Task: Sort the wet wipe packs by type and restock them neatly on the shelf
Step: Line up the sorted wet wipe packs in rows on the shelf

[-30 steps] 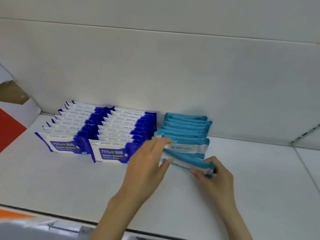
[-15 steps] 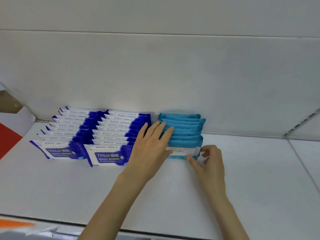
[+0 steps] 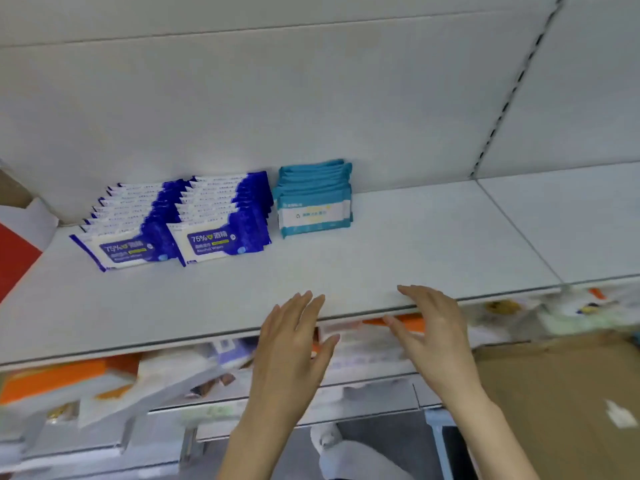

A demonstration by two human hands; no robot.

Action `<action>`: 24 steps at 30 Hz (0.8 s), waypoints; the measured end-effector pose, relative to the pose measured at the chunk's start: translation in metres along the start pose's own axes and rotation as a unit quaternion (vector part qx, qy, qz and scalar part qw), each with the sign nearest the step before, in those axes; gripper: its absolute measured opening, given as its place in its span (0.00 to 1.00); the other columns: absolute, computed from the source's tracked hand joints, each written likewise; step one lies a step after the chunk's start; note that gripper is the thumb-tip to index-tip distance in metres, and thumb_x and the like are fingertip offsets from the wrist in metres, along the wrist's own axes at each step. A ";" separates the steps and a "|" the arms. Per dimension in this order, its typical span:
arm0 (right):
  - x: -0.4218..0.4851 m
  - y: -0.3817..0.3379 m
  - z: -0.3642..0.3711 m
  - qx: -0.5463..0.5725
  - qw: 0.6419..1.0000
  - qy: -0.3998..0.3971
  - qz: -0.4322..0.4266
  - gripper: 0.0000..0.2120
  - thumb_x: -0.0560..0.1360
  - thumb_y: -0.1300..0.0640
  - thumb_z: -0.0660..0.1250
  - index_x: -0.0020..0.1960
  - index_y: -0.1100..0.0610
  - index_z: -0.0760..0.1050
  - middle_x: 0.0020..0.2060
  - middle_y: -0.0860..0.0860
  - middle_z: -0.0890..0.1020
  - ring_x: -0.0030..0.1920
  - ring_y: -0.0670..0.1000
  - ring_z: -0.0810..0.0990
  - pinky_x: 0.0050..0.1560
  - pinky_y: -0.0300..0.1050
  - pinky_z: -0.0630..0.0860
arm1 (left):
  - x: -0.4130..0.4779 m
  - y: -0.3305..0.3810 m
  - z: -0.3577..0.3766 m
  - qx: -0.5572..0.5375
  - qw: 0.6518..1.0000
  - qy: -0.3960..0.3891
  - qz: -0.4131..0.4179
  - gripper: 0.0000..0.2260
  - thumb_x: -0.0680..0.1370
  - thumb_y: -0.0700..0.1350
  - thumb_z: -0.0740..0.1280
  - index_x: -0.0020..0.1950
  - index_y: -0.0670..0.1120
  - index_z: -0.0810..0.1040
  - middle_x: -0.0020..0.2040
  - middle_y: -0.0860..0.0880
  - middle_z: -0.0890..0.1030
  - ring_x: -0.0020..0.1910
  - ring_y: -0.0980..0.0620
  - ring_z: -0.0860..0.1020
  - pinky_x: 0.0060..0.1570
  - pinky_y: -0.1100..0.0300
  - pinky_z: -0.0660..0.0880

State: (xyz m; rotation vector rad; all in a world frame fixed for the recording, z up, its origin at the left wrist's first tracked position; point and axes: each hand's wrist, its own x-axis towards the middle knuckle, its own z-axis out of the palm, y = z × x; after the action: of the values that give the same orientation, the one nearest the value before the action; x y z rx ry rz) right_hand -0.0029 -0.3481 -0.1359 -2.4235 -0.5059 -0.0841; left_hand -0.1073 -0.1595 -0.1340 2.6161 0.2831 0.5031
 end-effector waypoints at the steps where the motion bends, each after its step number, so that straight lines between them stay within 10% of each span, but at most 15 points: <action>1: -0.021 0.004 -0.006 -0.017 1.000 -0.005 0.002 0.25 0.72 0.38 0.60 0.63 0.51 0.75 0.59 0.49 0.78 0.61 0.53 0.74 0.60 0.49 0.67 | -0.018 0.005 0.002 -0.010 1.000 -0.008 0.001 0.23 0.76 0.58 0.60 0.68 0.50 0.71 0.66 0.50 0.75 0.65 0.49 0.71 0.66 0.55 0.63; 11: -0.204 0.061 -0.086 -0.088 0.987 -0.021 0.134 0.26 0.75 0.42 0.65 0.71 0.44 0.66 0.69 0.43 0.69 0.70 0.46 0.62 0.64 0.40 0.53 | -0.161 0.078 0.027 -0.081 0.989 -0.122 0.012 0.23 0.76 0.61 0.59 0.68 0.54 0.70 0.64 0.55 0.75 0.63 0.56 0.70 0.62 0.59 0.67; 24: -0.321 0.175 -0.193 -0.023 0.962 0.054 0.266 0.26 0.76 0.43 0.62 0.73 0.41 0.61 0.68 0.41 0.65 0.69 0.44 0.64 0.65 0.44 0.65 | -0.185 0.219 0.097 -0.129 0.971 -0.190 0.063 0.20 0.76 0.54 0.67 0.67 0.56 0.69 0.60 0.64 0.71 0.61 0.59 0.69 0.56 0.60 0.68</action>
State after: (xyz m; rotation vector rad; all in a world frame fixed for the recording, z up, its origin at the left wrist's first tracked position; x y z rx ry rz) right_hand -0.2204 -0.6996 -0.1469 -2.4997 0.2080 0.0039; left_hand -0.2130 -0.4411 -0.1659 2.4178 -0.0710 0.0649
